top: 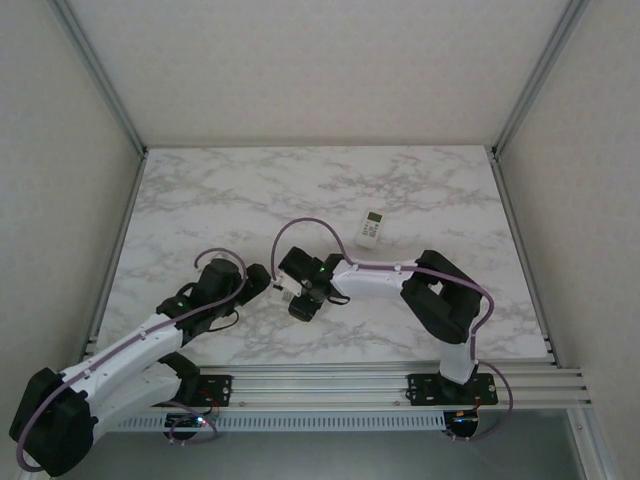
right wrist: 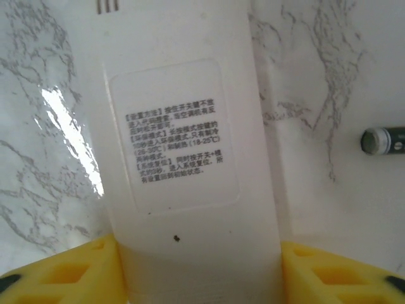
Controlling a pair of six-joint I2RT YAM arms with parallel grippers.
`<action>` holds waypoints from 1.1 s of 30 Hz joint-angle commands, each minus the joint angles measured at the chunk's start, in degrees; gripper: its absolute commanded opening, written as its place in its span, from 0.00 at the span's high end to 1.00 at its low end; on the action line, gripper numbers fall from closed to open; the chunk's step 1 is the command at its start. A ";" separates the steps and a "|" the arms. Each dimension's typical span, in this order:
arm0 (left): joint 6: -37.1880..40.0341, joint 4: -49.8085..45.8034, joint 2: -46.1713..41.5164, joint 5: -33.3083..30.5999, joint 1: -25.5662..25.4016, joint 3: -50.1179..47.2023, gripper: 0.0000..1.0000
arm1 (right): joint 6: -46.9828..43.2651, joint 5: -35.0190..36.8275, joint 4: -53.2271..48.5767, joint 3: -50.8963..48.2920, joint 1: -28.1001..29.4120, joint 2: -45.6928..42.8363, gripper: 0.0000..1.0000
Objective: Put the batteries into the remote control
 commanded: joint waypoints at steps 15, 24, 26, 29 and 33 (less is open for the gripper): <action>-4.26 7.03 1.08 12.20 0.78 6.13 0.32 | 36.61 -16.96 29.23 -11.64 -2.59 -15.66 0.54; -1.21 6.56 1.27 9.44 0.73 7.08 0.81 | 41.70 -19.03 31.96 -10.36 0.15 -14.94 0.42; 2.43 3.81 2.37 7.75 0.82 9.64 0.86 | 42.24 -17.64 29.97 -9.54 -0.34 -16.06 0.26; 10.66 -3.72 5.23 3.44 1.45 15.97 0.88 | 41.50 -13.03 24.61 -9.16 -2.29 -20.62 0.14; 26.66 -16.87 14.34 -8.25 4.52 29.55 0.89 | 41.11 -6.60 19.74 -12.87 -7.61 -32.13 0.04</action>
